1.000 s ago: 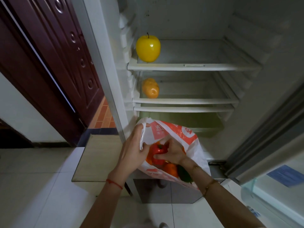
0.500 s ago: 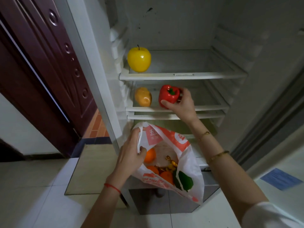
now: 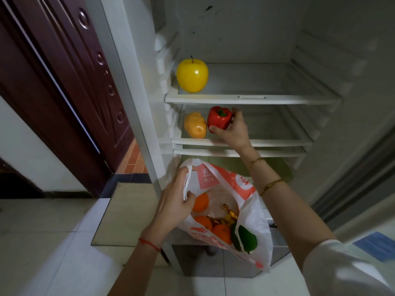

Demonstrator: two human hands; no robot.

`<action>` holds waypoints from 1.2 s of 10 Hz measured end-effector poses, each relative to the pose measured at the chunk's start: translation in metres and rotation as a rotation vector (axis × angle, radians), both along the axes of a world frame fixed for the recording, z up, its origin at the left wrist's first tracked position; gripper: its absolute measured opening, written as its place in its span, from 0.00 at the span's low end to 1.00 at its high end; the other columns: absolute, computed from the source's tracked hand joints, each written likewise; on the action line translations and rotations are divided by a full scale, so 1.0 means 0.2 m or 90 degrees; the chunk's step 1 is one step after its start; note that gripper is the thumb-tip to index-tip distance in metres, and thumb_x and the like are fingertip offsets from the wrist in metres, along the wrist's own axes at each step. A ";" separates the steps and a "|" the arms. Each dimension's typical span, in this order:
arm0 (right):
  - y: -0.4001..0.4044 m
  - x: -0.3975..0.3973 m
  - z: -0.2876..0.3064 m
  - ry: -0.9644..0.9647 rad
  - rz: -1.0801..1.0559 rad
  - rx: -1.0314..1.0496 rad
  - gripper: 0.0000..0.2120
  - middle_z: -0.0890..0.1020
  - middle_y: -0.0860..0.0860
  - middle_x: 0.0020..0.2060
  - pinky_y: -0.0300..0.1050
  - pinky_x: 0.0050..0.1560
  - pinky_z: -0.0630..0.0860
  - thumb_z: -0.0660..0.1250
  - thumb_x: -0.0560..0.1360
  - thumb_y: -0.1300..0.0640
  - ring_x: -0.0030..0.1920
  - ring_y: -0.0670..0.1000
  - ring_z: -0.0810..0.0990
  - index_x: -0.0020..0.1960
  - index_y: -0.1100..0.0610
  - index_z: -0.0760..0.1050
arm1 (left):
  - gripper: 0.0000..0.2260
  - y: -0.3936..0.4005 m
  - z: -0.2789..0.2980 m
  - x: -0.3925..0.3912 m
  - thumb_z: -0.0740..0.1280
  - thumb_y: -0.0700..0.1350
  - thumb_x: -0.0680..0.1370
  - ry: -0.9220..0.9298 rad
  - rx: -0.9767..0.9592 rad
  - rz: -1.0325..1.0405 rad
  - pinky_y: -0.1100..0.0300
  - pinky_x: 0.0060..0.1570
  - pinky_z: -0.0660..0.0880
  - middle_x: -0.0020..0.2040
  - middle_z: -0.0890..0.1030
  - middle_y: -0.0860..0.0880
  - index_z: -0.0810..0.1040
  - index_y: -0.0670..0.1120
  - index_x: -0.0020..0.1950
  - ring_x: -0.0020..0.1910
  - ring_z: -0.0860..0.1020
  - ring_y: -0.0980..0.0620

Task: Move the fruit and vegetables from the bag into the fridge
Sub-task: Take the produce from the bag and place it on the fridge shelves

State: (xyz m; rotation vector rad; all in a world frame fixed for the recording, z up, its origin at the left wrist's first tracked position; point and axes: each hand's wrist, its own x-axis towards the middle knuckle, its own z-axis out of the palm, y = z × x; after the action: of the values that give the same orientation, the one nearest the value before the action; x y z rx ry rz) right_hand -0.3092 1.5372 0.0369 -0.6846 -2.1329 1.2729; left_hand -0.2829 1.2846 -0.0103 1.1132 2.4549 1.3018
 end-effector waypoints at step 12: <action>-0.38 0.76 -1.07 -0.528 0.365 0.512 0.31 0.66 0.56 0.74 0.61 0.75 0.50 0.65 0.76 0.41 0.76 0.61 0.60 0.74 0.52 0.64 | 0.21 -0.03 -0.06 0.18 0.64 0.39 0.76 0.002 -0.013 -0.003 0.51 0.37 0.79 0.51 0.77 0.51 0.64 0.53 0.66 0.42 0.80 0.53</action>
State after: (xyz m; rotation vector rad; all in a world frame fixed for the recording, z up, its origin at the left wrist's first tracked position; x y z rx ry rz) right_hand -0.1565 1.4616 -0.1766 -0.2392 -3.3589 0.1933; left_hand -0.2472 1.2787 -0.0218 1.1168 2.4603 1.2708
